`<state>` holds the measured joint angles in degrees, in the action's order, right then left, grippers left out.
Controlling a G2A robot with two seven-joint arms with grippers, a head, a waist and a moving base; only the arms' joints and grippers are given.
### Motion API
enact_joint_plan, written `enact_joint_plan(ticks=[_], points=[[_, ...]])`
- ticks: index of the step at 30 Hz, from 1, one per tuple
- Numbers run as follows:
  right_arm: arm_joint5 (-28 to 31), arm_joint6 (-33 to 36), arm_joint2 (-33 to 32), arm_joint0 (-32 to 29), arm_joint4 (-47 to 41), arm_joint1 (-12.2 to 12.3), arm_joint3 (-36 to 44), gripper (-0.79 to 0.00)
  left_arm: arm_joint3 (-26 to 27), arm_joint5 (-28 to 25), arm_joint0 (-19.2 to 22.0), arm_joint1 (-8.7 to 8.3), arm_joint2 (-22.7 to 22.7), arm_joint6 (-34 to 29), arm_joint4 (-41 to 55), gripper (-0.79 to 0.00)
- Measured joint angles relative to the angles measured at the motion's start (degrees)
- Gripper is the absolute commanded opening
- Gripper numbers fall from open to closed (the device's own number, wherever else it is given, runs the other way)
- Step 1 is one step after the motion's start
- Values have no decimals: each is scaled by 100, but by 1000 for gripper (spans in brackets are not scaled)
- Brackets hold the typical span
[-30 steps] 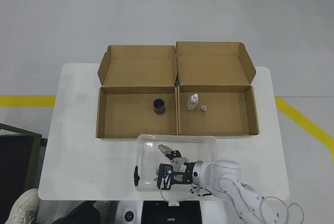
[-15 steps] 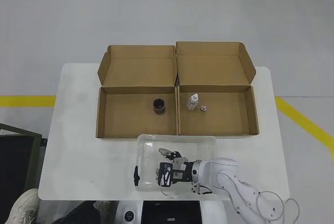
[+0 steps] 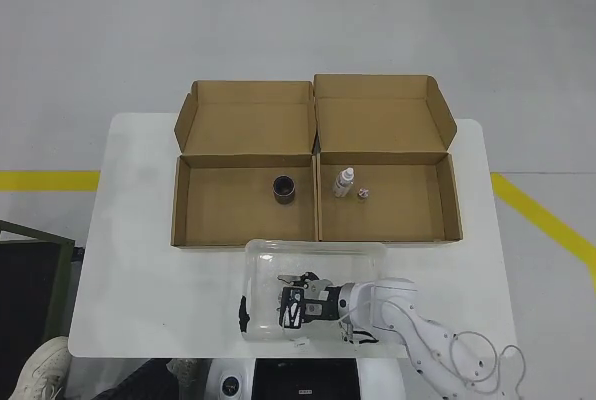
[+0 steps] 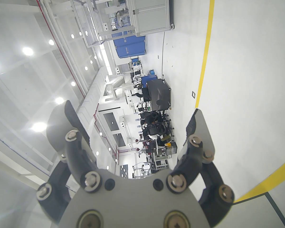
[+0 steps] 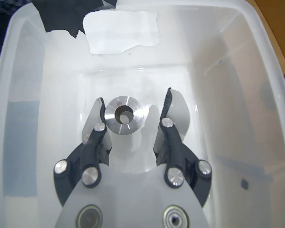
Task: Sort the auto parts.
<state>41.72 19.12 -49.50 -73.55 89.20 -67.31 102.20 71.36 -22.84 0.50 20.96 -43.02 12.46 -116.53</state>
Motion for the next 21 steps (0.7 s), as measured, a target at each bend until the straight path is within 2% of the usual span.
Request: enact_joint_plan(ticks=[9,11,21], points=[[19,-35,14,49,-72,3,-25,-686,0,0,0,0,0,0,0,0],[1,-57,-2,63,-109,3,-35,-785,0,0,0,0,0,0,0,0],[27,-331,-301,-33,-415,68,115,-785,0,0,0,0,0,0,0,0]])
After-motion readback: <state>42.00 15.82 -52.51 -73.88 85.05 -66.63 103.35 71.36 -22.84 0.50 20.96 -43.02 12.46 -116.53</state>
